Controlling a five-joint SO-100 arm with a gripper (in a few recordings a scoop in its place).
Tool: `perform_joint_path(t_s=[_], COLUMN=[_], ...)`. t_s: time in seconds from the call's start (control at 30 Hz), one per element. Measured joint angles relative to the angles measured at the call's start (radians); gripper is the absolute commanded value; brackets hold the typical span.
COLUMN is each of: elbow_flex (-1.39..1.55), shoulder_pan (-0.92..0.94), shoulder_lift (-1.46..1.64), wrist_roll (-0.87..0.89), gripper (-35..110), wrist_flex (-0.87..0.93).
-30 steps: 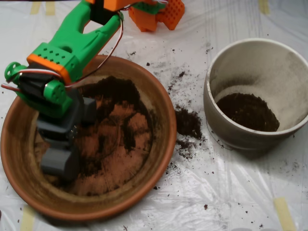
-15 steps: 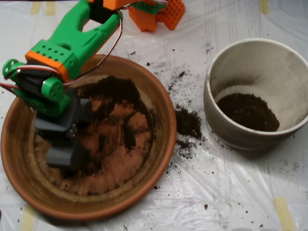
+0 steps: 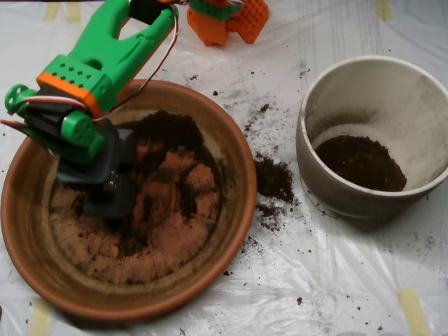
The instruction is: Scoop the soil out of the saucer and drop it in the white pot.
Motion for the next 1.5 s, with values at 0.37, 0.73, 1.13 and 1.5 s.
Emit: perform_joint_path(t_s=[0.37, 0.73, 1.13, 1.5], elbow_flex=[0.808, 0.758, 0.546, 0.492], shoulder_pan=[-0.054, -0.069, -0.106, -0.107], shoulder_lift=[0.514, 0.594, 0.337, 0.301], wrist_roll=[0.02, 0.143, 0.181, 0.138], gripper=[18, 44, 44, 44], wrist_flex=[-0.339, -0.322, -0.272, -0.249])
